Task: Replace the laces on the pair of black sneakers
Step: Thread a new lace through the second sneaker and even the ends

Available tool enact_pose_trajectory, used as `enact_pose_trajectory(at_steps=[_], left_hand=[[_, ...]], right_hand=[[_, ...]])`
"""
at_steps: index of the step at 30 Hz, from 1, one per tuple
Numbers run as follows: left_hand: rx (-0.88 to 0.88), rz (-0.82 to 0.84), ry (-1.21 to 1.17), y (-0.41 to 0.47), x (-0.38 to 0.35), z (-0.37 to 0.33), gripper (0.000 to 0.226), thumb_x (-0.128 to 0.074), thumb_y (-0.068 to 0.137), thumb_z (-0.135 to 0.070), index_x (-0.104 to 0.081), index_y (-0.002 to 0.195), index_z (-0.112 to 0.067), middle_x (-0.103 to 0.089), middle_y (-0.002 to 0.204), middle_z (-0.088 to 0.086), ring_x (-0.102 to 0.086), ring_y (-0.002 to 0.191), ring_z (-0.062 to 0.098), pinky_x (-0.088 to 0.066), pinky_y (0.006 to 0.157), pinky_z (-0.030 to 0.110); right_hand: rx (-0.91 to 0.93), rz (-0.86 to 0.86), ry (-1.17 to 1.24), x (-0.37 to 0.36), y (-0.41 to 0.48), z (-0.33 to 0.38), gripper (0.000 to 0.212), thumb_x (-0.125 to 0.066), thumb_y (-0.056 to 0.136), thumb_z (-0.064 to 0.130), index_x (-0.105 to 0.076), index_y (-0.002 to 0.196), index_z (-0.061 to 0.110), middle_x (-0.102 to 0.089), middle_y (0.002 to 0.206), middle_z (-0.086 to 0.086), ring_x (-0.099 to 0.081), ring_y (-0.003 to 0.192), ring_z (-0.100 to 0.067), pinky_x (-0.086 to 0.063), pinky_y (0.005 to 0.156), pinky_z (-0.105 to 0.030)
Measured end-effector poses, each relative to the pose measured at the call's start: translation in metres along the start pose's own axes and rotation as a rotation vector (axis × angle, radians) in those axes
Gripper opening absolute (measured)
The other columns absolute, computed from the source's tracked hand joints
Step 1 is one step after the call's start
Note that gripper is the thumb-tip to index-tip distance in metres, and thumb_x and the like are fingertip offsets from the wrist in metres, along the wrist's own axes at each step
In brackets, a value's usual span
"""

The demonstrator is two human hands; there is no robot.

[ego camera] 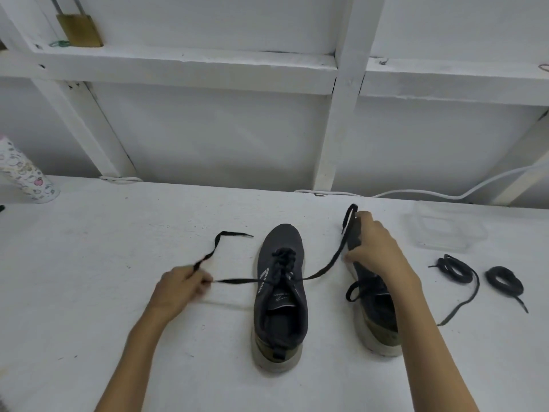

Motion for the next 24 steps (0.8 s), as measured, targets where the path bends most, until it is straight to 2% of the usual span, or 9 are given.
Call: enact_pose_trajectory(at_steps=[2,4,7,10,13,15,18,21,24], left_hand=[[0.117,0.301,0.296,-0.008,-0.017,0.016,0.026,-0.06,0.094,-0.03,-0.074,0.079,-0.016,-0.075,0.072,-0.003,-0.072,0.072,0.022,-0.054,0.069,0.028],[0.18,0.471,0.531,-0.018,-0.021,0.019,0.028,-0.066,0.088,-0.043,-0.073,0.085,-0.016,-0.074,0.075,-0.006,-0.07,0.066,0.013,-0.051,0.063,0.022],[0.138,0.39,0.689,-0.01,-0.01,0.001,0.032,-0.073,0.078,-0.053,-0.065,0.094,-0.027,-0.07,0.089,-0.01,-0.067,0.077,0.007,-0.053,0.074,0.026],[-0.174,0.184,0.492,-0.001,-0.019,-0.051,0.012,-0.068,0.088,-0.035,-0.06,0.097,-0.035,-0.065,0.1,-0.011,-0.061,0.094,0.009,-0.048,0.083,0.029],[-0.406,0.208,0.184,-0.008,-0.054,-0.099,0.016,-0.055,0.097,-0.016,-0.067,0.1,-0.026,-0.067,0.104,-0.011,-0.061,0.101,0.005,-0.047,0.091,0.024],[-0.438,0.229,0.149,-0.009,-0.076,-0.11,0.02,-0.052,0.098,-0.012,-0.069,0.102,-0.022,-0.068,0.103,-0.01,-0.062,0.1,0.005,-0.048,0.091,0.023],[-0.431,0.215,0.127,-0.004,-0.098,-0.111,0.013,-0.06,0.093,-0.018,-0.07,0.102,-0.022,-0.068,0.098,-0.007,-0.063,0.09,0.009,-0.052,0.085,0.028],[-0.399,0.144,0.089,-0.003,-0.102,-0.109,0.012,-0.071,0.086,-0.025,-0.071,0.097,-0.019,-0.066,0.086,-0.007,-0.059,0.075,0.009,-0.051,0.077,0.027],[-0.334,0.169,0.019,-0.001,-0.106,-0.101,0.014,-0.069,0.087,-0.032,-0.071,0.09,-0.018,-0.068,0.086,-0.008,-0.061,0.081,0.011,-0.05,0.079,0.027]], right_hand=[[0.044,-0.018,-0.056,-0.011,-0.005,0.005,0.088,-0.081,0.073,0.016,-0.031,0.146,0.019,-0.042,0.135,-0.01,-0.049,0.117,-0.03,-0.047,0.084,-0.039],[0.123,-0.074,-0.058,-0.021,-0.01,0.013,0.065,-0.077,0.077,0.017,-0.048,0.135,0.021,-0.044,0.129,-0.005,-0.047,0.117,-0.025,-0.044,0.076,-0.035],[0.247,-0.092,0.06,-0.043,-0.017,0.031,0.019,-0.066,0.087,0.017,-0.069,0.106,0.02,-0.055,0.112,0.003,-0.055,0.102,-0.016,-0.047,0.077,-0.034],[0.277,-0.025,0.189,-0.07,-0.019,0.047,0.016,-0.057,0.095,0.015,-0.072,0.098,0.016,-0.064,0.1,0.005,-0.058,0.085,-0.012,-0.047,0.077,-0.03],[0.264,-0.086,0.288,-0.077,-0.017,0.052,0.016,-0.056,0.095,0.013,-0.072,0.094,0.011,-0.063,0.086,0.008,-0.06,0.079,-0.012,-0.054,0.078,-0.038],[0.241,-0.102,0.339,-0.079,-0.016,0.051,0.014,-0.059,0.094,0.019,-0.072,0.092,0.012,-0.065,0.082,0.008,-0.064,0.079,-0.013,-0.056,0.077,-0.04],[0.196,-0.096,0.372,-0.082,-0.015,0.047,0.016,-0.065,0.091,0.03,-0.071,0.089,0.016,-0.068,0.079,0.008,-0.065,0.077,-0.011,-0.056,0.075,-0.035],[0.17,-0.094,0.386,-0.083,-0.013,0.046,0.011,-0.069,0.087,0.028,-0.068,0.085,0.018,-0.067,0.077,0.007,-0.064,0.076,-0.011,-0.054,0.073,-0.032],[0.145,-0.036,0.43,-0.09,-0.01,0.045,0.006,-0.066,0.086,0.021,-0.064,0.082,0.017,-0.067,0.079,0.002,-0.063,0.076,-0.016,-0.053,0.075,-0.036]])
Point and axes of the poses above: each hand's wrist, its own y-axis towards the middle knuckle, its own x-axis out of the back of the hand, z = x × y, the point moved 9 cm from there along y, towards the middle knuckle
